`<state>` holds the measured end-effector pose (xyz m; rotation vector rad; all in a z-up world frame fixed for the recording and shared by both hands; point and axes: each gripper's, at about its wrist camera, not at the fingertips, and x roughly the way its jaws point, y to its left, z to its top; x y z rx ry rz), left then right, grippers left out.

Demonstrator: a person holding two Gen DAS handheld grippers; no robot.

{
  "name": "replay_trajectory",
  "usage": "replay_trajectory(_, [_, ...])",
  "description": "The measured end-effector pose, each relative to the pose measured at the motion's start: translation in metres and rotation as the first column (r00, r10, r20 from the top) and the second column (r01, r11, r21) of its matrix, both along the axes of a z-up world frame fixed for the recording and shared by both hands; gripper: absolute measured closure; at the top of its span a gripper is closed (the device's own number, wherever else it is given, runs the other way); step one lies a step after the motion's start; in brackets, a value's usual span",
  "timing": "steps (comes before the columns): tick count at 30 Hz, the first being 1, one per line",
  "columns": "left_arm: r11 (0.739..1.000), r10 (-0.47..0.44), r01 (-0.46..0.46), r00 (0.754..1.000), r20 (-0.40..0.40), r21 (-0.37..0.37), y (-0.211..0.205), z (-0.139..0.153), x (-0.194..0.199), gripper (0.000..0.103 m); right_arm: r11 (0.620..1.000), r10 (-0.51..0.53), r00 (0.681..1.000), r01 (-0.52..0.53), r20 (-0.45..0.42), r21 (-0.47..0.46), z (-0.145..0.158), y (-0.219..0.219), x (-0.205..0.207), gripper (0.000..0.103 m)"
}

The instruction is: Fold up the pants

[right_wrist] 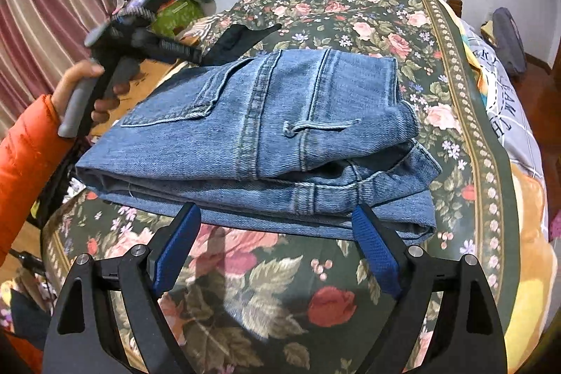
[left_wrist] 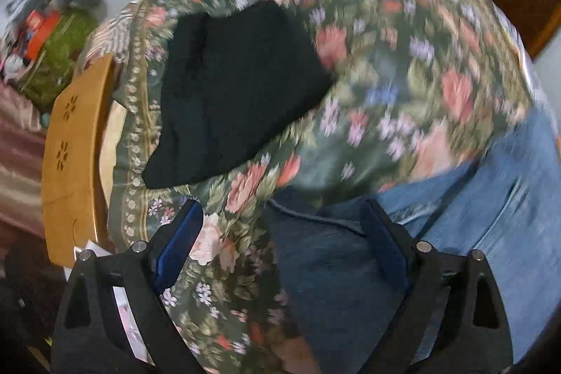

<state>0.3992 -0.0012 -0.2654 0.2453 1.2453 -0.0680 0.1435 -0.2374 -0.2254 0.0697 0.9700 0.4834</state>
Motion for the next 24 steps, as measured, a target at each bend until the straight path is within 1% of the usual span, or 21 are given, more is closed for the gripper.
replay_trajectory(3, [0.999, -0.009, 0.009, 1.0, 0.017, -0.041, 0.014, -0.001, -0.016, 0.01, 1.0, -0.01, 1.0, 0.01, -0.004, 0.007, 0.002, 0.001, 0.004, 0.016])
replay_trajectory(6, [0.998, -0.045, 0.045, 0.999, 0.016, -0.034, 0.023, 0.002, -0.039, 0.01, 1.0, -0.007, 1.0, 0.008, 0.001, -0.004, 0.006, 0.007, 0.008, 0.016])
replay_trajectory(9, [0.998, -0.057, 0.058, 0.998, 0.033, -0.033, 0.034, 0.008, -0.068, 0.01, 0.999, 0.003, 1.0, -0.002, 0.029, -0.039, 0.011, 0.014, 0.008, 0.016])
replay_trajectory(11, [0.998, -0.047, 0.048, 0.998, 0.034, -0.048, 0.042, 0.012, -0.088, 0.01, 0.997, 0.009, 0.999, -0.005, 0.052, -0.076, 0.015, 0.016, 0.006, 0.016])
replay_trajectory(14, [0.994, -0.036, 0.039, 0.999, 0.031, -0.107, 0.051, 0.018, -0.123, 0.01, 0.994, 0.005, 0.997, 0.004, 0.076, -0.108, 0.021, 0.013, 0.001, 0.016])
replay_trajectory(17, [0.984, -0.006, 0.011, 1.0, 0.029, -0.177, 0.056, 0.023, -0.154, 0.01, 0.993, -0.014, 0.995, 0.025, 0.1, -0.116, 0.029, 0.007, -0.007, 0.016])
replay_trajectory(20, [0.97, -0.004, 0.01, 1.0, 0.025, -0.243, 0.05, 0.028, -0.182, 0.01, 0.994, -0.035, 0.991, 0.048, 0.128, -0.095, 0.04, 0.0, -0.019, 0.016])
replay_trajectory(24, [0.947, -0.023, 0.026, 1.0, 0.014, -0.32, 0.031, 0.032, -0.206, 0.01, 0.996, -0.036, 0.986, 0.05, 0.164, -0.078, 0.052, 0.0, -0.029, 0.016])
